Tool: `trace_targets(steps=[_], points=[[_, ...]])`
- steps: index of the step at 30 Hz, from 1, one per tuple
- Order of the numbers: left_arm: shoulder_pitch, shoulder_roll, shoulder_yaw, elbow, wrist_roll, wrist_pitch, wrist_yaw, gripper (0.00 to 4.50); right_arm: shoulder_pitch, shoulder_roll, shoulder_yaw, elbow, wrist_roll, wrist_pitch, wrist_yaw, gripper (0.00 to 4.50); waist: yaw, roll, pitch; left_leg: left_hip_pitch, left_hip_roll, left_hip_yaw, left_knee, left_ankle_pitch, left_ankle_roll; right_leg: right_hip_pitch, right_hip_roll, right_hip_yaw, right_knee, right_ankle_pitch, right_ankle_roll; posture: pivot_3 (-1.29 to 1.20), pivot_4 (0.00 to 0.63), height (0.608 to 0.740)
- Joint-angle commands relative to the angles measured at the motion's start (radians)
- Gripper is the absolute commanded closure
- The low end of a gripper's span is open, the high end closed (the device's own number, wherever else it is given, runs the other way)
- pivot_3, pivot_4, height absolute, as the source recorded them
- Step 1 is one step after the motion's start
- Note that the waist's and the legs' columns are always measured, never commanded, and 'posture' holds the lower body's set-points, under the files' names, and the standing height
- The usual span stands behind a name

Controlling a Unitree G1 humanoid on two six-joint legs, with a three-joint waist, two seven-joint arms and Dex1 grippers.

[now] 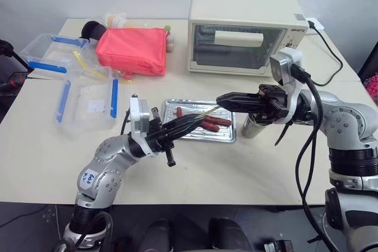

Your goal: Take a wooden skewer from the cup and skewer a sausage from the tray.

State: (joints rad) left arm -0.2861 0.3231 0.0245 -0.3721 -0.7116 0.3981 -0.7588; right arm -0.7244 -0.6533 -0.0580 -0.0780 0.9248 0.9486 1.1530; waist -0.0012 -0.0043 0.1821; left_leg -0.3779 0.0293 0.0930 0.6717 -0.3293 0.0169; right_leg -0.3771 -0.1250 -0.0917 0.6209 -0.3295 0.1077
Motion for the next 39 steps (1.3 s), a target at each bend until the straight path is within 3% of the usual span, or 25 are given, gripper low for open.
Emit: trace_targets(steps=[1,6,9,13,17,22,27,32,39], points=[[0.002,0.023,0.043,-0.005,0.018,-0.042,0.001,4.50,0.017,-0.016,-0.034,-0.038,-0.048,-0.098,0.004,2.74,0.000,0.000,0.000,0.000,0.000,0.000,0.000,0.000,0.000,0.000,0.000,0.000,0.000,0.000,0.000,0.00,0.150,0.740],[0.100,0.135,0.137,0.030,0.078,-0.114,-0.052,4.50,0.118,-0.134,-0.065,-0.085,-0.144,-0.233,0.079,0.98,0.000,0.000,0.000,0.000,0.000,0.001,-0.004,0.000,0.000,0.000,0.001,-0.003,-0.002,0.000,0.000,0.00,0.150,0.740],[0.191,0.187,0.209,0.070,0.098,-0.166,-0.080,4.50,0.211,-0.196,-0.119,-0.192,-0.093,-0.208,0.092,0.05,0.000,0.000,0.000,0.000,0.000,0.001,-0.007,0.000,0.000,0.000,0.001,-0.008,-0.006,0.000,0.000,0.00,0.150,0.740],[0.304,0.209,0.294,0.110,0.119,-0.222,-0.077,4.50,0.417,-0.207,-0.201,-0.407,0.018,-0.145,0.029,0.05,0.003,0.000,0.000,0.000,0.001,-0.001,-0.008,0.000,-0.001,0.001,0.001,-0.010,-0.008,0.000,0.000,0.00,0.150,0.740],[0.379,0.198,0.341,0.121,0.128,-0.247,-0.050,4.50,0.686,-0.184,-0.219,-0.495,-0.105,-0.277,0.011,0.05,0.020,-0.001,0.001,0.000,0.000,-0.002,-0.008,-0.001,0.001,0.003,-0.004,-0.010,-0.012,0.000,0.000,0.00,0.150,0.740],[0.425,0.174,0.350,0.119,0.134,-0.263,-0.018,4.50,0.829,-0.110,-0.212,-0.406,-0.254,-0.478,-0.020,0.05,0.025,-0.001,0.001,0.002,-0.002,0.000,-0.007,-0.002,0.002,0.003,-0.006,-0.009,-0.012,0.002,0.001,0.00,0.150,0.740],[0.428,0.159,0.347,0.124,0.129,-0.274,-0.006,4.50,0.739,-0.093,-0.116,-0.342,-0.333,-0.518,-0.057,0.05,0.016,-0.001,0.001,0.003,-0.001,0.001,-0.007,-0.002,0.001,0.002,-0.005,-0.007,-0.010,0.003,-0.001,0.00,0.150,0.740],[0.405,0.156,0.330,0.123,0.130,-0.266,0.010,4.50,0.459,-0.043,0.070,-0.306,-0.398,-0.386,-0.166,0.05,-0.002,0.000,0.001,0.003,0.000,0.000,-0.008,0.000,-0.001,0.000,-0.005,-0.007,-0.009,0.003,-0.002,0.00,0.150,0.740],[0.389,0.148,0.301,0.096,0.128,-0.255,0.023,4.50,0.059,0.119,0.339,-0.101,-0.552,-0.185,-0.290,0.05,-0.007,0.000,0.001,0.002,0.001,0.000,-0.008,0.000,-0.002,0.000,-0.005,-0.011,-0.009,0.003,-0.003,0.00,0.150,0.740]])
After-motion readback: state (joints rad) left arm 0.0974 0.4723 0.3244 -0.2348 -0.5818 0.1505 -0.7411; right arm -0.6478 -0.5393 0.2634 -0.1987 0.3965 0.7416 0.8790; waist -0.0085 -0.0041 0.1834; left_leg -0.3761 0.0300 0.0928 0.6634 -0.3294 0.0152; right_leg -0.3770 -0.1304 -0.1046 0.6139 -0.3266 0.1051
